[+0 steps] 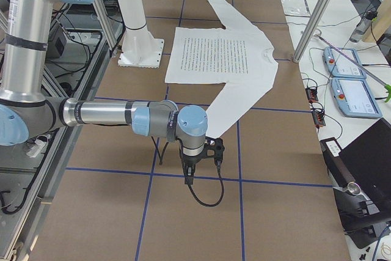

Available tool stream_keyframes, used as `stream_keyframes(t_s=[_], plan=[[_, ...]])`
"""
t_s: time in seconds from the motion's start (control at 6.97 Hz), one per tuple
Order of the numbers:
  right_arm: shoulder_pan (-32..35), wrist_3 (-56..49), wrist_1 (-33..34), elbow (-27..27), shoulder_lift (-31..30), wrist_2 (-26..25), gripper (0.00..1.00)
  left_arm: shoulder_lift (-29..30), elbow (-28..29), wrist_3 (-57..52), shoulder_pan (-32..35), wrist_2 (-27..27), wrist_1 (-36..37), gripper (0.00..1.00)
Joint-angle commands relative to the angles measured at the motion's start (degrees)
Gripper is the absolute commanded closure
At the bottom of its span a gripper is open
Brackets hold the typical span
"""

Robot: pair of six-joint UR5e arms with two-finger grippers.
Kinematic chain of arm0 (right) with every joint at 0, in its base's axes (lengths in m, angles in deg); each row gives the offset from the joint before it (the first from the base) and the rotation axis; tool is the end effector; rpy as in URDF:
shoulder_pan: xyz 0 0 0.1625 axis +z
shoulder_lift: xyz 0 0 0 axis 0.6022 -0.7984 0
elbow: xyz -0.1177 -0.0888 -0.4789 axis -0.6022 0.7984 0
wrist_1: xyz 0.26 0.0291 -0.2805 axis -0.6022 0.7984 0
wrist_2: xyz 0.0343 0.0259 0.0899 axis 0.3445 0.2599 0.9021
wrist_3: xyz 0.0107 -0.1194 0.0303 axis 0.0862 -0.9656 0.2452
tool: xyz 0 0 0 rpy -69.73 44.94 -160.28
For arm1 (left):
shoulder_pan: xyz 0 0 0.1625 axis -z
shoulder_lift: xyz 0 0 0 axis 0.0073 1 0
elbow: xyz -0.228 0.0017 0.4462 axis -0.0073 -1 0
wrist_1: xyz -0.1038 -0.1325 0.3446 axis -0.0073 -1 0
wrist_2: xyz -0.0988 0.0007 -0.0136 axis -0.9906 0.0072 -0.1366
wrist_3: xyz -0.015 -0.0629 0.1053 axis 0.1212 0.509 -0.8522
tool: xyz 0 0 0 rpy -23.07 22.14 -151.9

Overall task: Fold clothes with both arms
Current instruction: 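Move the right gripper toward the sleeve nearest it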

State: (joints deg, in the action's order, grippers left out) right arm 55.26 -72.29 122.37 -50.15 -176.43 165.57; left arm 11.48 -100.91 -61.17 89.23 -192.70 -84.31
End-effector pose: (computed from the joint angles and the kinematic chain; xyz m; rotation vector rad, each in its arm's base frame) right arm 0.0656 -0.3321 0.7346 -0.0310 -0.7170 -0.0030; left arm -0.0463 -0.3358 0.6824 0.1586 0.7531 0.0991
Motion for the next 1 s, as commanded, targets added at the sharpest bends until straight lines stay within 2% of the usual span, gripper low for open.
stream_keyframes(t_s=[0.0, 0.29, 0.72, 0.86], plan=[[0.0, 0.0, 0.0, 0.1, 0.0, 0.0, 0.00, -0.2, -2.3, -0.1, 0.0, -0.1, -0.1, 0.00], [0.0, -0.2, -0.2, -1.1, 1.0, -0.2, 0.00, 0.0, -7.9, -0.2, 0.0, -0.1, -0.9, 0.00], [0.0, 0.9, 0.1, -4.2, 8.3, -0.1, 0.00, 4.4, -7.0, 0.5, 0.1, -0.1, -11.8, 0.00], [0.0, 0.8, -0.6, -4.8, 8.6, 0.0, 0.00, 6.1, -6.3, 0.6, 0.1, 0.7, -14.9, 0.00]])
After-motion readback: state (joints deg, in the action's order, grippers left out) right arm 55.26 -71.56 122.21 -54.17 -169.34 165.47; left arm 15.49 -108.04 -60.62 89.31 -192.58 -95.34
